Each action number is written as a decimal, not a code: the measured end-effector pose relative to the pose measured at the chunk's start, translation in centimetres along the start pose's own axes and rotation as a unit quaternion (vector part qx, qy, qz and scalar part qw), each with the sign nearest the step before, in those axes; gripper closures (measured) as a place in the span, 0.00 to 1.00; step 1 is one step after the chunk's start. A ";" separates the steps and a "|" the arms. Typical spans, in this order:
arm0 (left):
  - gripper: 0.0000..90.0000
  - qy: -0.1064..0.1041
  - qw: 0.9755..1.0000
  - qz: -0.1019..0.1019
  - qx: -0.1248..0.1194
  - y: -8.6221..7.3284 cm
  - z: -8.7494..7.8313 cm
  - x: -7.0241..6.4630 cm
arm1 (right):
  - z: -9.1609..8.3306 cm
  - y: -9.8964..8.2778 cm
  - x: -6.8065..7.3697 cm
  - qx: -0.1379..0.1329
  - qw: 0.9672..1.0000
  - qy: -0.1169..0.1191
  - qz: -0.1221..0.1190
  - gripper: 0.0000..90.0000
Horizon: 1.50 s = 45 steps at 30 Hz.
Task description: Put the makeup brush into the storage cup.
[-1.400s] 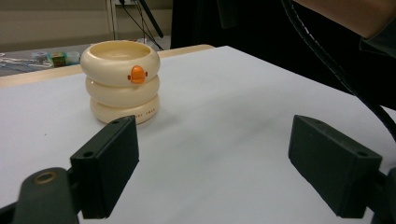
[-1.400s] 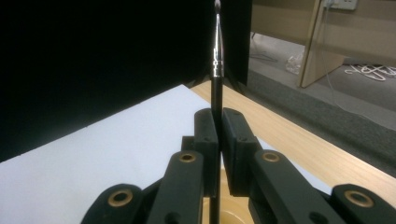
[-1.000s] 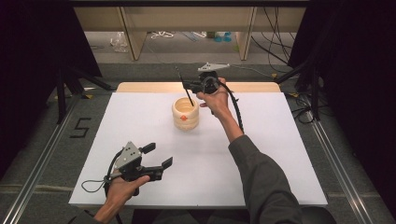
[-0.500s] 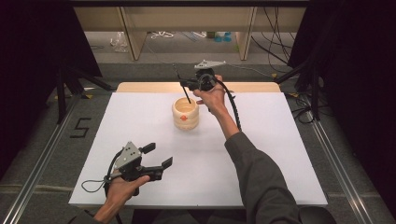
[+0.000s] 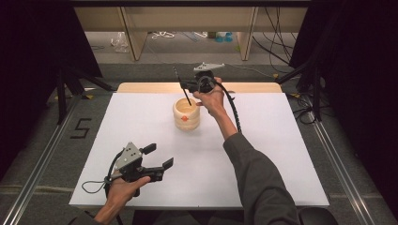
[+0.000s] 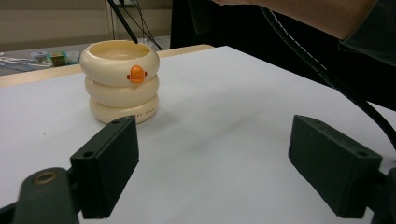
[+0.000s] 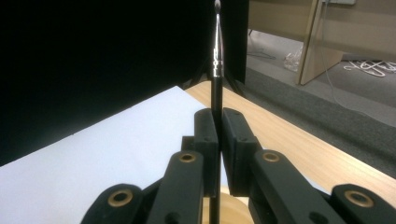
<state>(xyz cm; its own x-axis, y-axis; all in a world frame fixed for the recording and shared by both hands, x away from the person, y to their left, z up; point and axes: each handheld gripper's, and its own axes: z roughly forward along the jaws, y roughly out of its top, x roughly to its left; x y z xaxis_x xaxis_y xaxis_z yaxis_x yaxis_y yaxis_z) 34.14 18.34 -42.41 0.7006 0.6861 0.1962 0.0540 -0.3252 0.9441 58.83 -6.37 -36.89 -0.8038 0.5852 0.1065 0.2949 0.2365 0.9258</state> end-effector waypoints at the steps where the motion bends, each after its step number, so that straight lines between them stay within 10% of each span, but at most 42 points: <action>1: 0.17 0.000 1.000 0.000 0.000 0.0 0.0 0.0 | 0.0 -0.1 0.0 0.000 1.000 0.000 -0.001 0.95; 45: 0.17 -0.001 1.000 0.000 -0.001 0.0 0.0 -0.1 | 1.1 -2.4 0.2 0.009 1.000 0.001 0.005 0.95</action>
<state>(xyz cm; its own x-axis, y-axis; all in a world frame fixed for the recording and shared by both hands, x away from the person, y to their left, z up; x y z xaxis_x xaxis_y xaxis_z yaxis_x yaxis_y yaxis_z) 34.11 18.30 -42.41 0.7015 0.6852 0.1958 0.0533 -0.3244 0.9444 58.54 -5.98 -39.45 -0.8021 0.5857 0.1167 0.3124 0.2450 0.9178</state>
